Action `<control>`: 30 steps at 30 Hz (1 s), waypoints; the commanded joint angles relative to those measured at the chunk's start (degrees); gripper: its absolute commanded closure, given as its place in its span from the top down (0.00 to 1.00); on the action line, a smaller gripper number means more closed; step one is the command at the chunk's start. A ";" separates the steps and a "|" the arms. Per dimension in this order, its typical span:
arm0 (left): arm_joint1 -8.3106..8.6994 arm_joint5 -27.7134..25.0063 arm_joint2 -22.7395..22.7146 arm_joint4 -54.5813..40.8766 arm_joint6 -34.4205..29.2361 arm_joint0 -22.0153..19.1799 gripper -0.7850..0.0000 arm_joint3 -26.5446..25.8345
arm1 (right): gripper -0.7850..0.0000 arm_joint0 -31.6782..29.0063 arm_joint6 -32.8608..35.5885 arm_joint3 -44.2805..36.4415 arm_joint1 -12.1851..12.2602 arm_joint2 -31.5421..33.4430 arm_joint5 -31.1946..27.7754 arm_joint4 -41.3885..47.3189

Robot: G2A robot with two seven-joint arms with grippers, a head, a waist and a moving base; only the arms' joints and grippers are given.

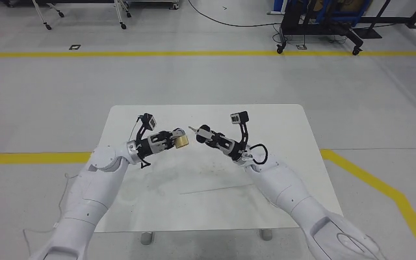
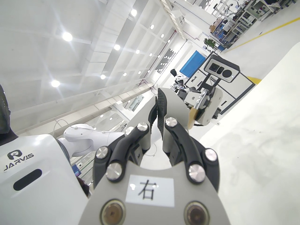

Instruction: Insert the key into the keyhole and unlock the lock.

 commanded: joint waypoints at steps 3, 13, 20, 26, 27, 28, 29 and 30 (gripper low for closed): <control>-0.26 8.57 0.56 -1.20 2.45 -1.03 0.00 -0.64 | 0.00 -1.38 -0.83 -1.40 1.19 4.14 0.04 -4.55; -0.16 12.07 1.07 0.26 1.54 -1.82 0.00 -0.78 | 0.00 -4.56 -2.10 -4.90 2.43 7.70 0.04 -8.28; -0.16 12.07 1.07 0.26 1.54 -1.82 0.00 -0.78 | 0.00 -4.56 -2.10 -4.90 2.43 7.70 0.04 -8.28; -0.16 12.07 1.07 0.26 1.54 -1.82 0.00 -0.78 | 0.00 -4.56 -2.10 -4.90 2.43 7.70 0.04 -8.28; -0.16 12.07 1.07 0.26 1.54 -1.82 0.00 -0.78 | 0.00 -4.56 -2.10 -4.90 2.43 7.70 0.04 -8.28; -0.16 12.07 1.07 0.26 1.54 -1.82 0.00 -0.78 | 0.00 -4.56 -2.10 -4.90 2.43 7.70 0.04 -8.28; -0.03 10.28 1.36 4.39 4.88 -1.82 0.00 -1.83 | 0.00 -4.56 -2.10 -4.90 2.43 7.70 0.04 -8.28; 0.02 8.67 2.08 9.44 9.32 -1.57 0.00 -3.38 | 0.00 -4.56 -2.10 -4.90 2.43 7.70 0.04 -8.28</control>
